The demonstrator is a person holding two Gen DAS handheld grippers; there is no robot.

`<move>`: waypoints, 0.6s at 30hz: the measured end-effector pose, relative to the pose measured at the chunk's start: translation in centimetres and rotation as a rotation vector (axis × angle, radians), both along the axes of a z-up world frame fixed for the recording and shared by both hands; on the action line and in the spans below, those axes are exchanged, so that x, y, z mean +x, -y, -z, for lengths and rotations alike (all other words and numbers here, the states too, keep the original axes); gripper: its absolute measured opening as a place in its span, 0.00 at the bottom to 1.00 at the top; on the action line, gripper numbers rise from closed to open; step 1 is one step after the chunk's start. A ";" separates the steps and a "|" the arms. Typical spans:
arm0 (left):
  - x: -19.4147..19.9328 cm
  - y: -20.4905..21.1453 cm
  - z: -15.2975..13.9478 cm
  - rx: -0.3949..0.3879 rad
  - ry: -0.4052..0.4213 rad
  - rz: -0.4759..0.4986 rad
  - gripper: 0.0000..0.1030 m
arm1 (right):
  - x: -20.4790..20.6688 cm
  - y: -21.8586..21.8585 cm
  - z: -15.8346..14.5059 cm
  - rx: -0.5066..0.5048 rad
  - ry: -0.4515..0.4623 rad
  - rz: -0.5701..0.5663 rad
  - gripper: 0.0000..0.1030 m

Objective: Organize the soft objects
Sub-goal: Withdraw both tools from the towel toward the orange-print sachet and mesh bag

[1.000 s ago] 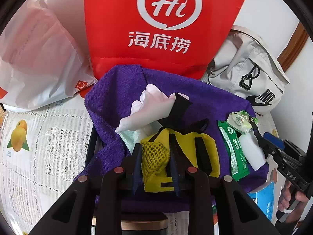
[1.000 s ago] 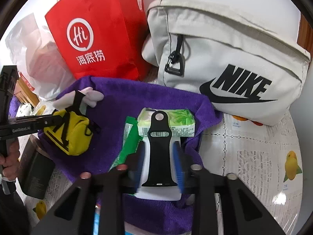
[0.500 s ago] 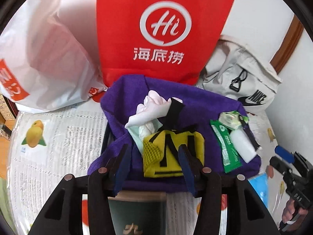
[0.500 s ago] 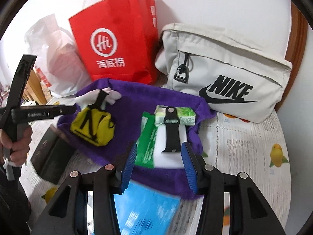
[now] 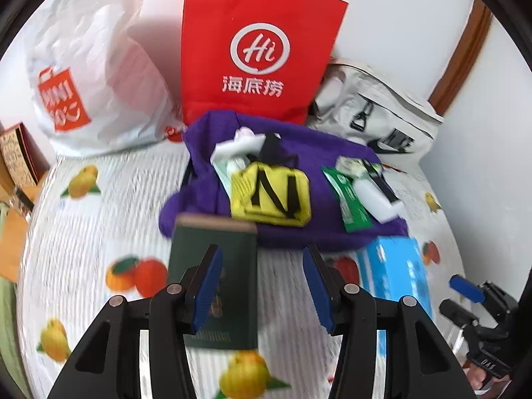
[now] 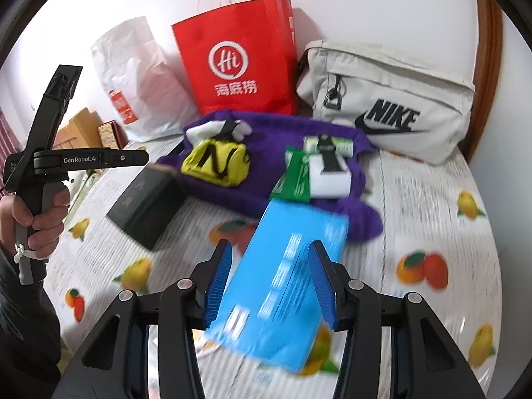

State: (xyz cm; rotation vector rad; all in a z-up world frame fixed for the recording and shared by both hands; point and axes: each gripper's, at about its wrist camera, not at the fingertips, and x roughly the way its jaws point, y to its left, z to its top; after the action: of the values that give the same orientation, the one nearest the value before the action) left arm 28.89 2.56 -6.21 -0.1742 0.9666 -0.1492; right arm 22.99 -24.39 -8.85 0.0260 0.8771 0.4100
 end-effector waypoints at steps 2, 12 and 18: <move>-1.6 0.1 0.3 -0.012 -0.006 0.000 0.50 | -1.6 -0.3 0.2 -0.002 0.003 -0.017 0.50; -9.9 1.7 3.7 -0.082 -0.082 0.041 0.63 | -7.4 0.8 1.6 0.032 -0.012 0.022 0.54; -14.0 3.5 6.6 -0.125 -0.121 0.092 0.69 | -10.1 2.4 2.2 0.037 -0.005 0.060 0.54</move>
State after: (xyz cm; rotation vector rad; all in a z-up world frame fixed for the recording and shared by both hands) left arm 14.91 -0.96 -12.81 -0.2558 1.0871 -0.2863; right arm 12.94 -26.77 -11.09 0.0871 0.8710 0.3702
